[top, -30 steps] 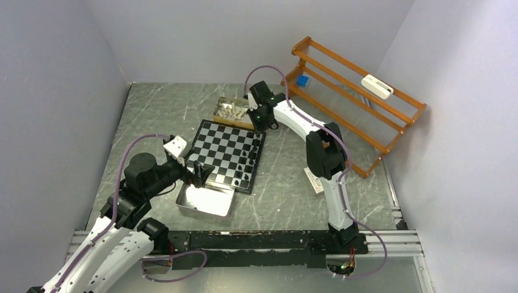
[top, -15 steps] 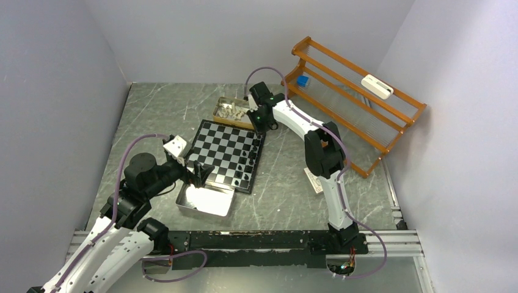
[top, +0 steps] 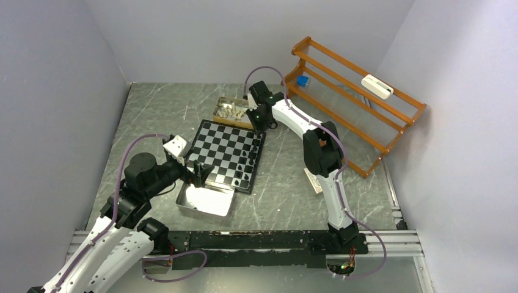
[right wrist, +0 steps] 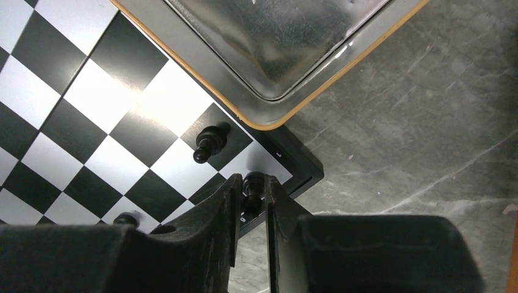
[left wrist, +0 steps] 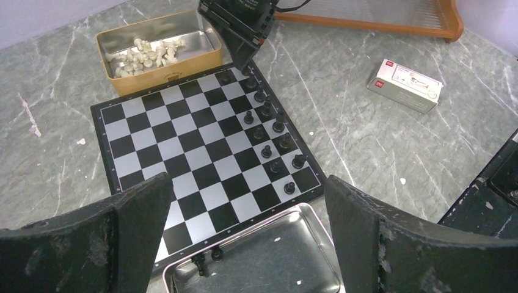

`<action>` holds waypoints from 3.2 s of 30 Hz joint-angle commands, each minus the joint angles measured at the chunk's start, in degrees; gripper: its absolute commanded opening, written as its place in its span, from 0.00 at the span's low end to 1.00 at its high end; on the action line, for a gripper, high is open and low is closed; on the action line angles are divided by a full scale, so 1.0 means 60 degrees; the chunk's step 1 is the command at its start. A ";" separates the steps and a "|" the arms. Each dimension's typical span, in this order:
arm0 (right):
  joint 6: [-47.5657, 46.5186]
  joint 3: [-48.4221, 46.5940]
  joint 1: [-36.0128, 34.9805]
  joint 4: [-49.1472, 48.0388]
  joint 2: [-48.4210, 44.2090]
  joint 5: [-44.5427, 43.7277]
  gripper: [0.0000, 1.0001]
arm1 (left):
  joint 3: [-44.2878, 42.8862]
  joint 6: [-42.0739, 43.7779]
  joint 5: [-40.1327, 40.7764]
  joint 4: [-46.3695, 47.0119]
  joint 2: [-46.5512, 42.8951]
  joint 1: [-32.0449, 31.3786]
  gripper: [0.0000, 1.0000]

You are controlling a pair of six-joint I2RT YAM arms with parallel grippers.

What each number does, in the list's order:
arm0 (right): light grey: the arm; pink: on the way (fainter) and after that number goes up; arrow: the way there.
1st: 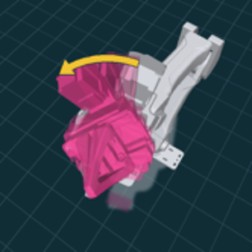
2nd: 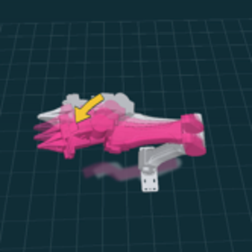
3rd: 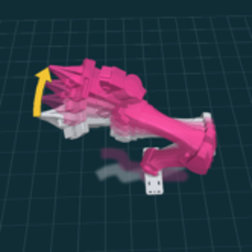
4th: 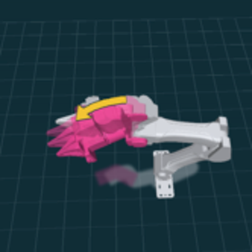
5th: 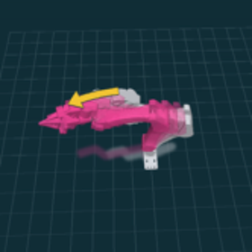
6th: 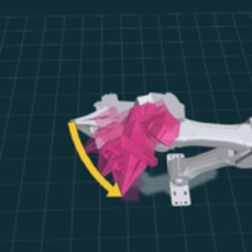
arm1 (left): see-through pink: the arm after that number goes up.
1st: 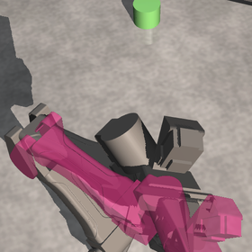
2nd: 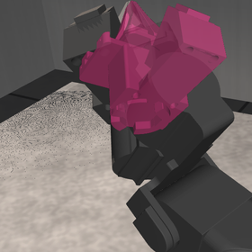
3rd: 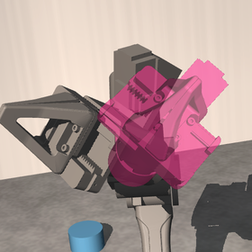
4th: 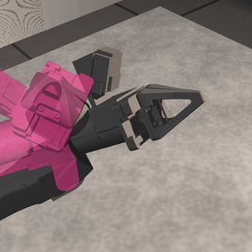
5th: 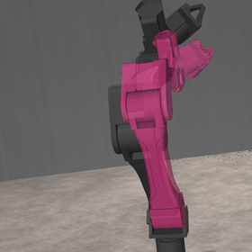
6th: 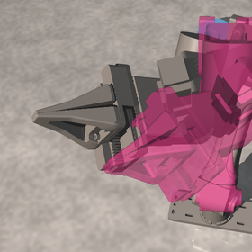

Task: Set up the chess pieces on the board
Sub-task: Place the chess piece on the chessboard, then pick up the chess piece from the storage box.

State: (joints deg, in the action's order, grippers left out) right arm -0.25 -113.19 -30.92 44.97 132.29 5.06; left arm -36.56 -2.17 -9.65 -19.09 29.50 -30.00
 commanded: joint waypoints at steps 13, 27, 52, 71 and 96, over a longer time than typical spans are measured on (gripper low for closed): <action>0.0027 -0.0752 0.0101 0.0244 0.0319 0.0084 0.24 | -0.0008 0.0130 0.0028 0.0150 0.0092 0.0175 0.98; 0.0886 -0.0238 0.0200 -0.0391 -0.1400 0.0046 0.47 | -0.1008 -0.2814 0.2551 -0.1481 0.2506 0.0182 0.97; 0.2169 0.8806 0.0193 -0.6611 -0.9776 0.3088 0.64 | 0.0137 -0.5449 0.3031 -0.1394 0.5143 0.0196 0.53; 0.1839 0.9478 0.0198 -0.6832 -1.0427 0.3177 0.65 | 0.0777 -0.5822 0.3434 -0.1180 0.4995 0.0058 0.35; 0.1844 0.9543 0.0190 -0.6748 -1.0575 0.3106 0.65 | 0.1561 -0.5656 0.3597 0.0542 0.5030 -0.0216 0.28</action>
State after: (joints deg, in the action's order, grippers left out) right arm 11.33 -56.55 -30.00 5.48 70.70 23.66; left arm -27.55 -35.81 10.74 -20.36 60.31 -30.44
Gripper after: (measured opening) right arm 0.645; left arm 0.288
